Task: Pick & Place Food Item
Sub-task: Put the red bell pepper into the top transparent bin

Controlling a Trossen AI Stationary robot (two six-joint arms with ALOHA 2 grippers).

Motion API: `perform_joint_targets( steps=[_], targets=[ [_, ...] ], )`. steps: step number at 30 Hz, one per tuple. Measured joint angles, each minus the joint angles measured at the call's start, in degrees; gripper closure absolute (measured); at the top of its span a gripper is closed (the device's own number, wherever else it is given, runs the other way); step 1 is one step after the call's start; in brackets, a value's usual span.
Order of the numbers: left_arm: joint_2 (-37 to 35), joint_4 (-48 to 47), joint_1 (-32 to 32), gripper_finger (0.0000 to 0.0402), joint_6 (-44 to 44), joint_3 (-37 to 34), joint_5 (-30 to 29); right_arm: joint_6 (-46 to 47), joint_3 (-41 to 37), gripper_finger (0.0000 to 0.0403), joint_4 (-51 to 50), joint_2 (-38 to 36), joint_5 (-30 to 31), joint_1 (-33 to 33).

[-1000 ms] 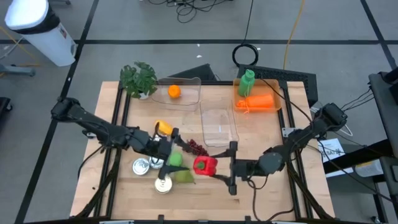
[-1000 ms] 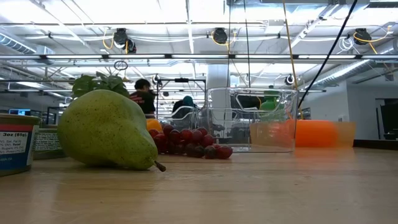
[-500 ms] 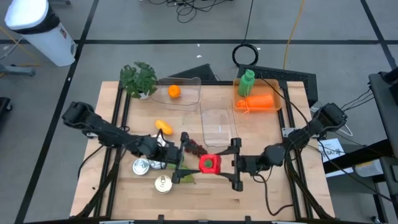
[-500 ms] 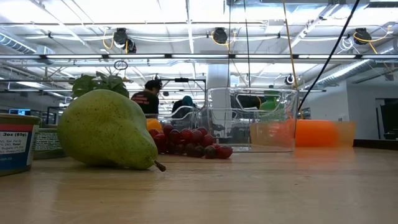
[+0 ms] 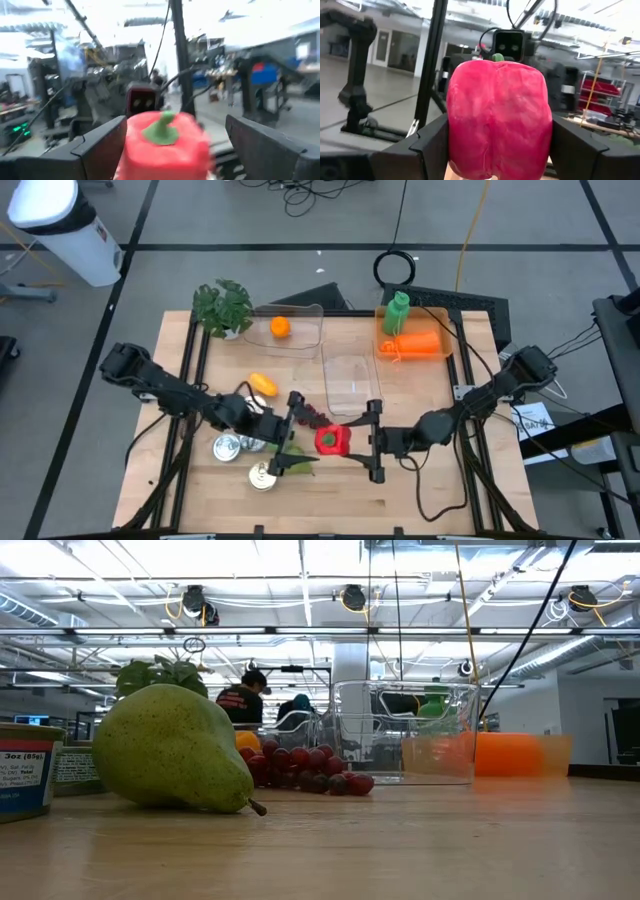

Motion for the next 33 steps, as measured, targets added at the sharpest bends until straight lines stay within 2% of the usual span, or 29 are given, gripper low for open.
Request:
perform_joint_targets(
  steps=[10,18,26,33],
  targets=[
    [-3.5,-3.8,1.4,0.0050,-7.6,0.1,5.5,0.1,0.0,0.0136,-0.4,-0.1,0.4,-0.2],
    [-3.5,-7.8,1.4,0.0050,-4.1,0.1,-1.0,0.1,0.0,0.0132,0.0,-0.1,0.4,-0.2],
    [-3.4,-8.8,1.4,0.0050,-7.7,0.1,-2.9,0.1,0.0,0.0134,-0.4,-0.1,0.2,-0.2],
    [-3.4,-8.7,1.6,0.0050,-8.2,0.1,-2.2,0.5,0.0,0.0135,-0.7,-0.1,0.1,-0.2]
  ],
)
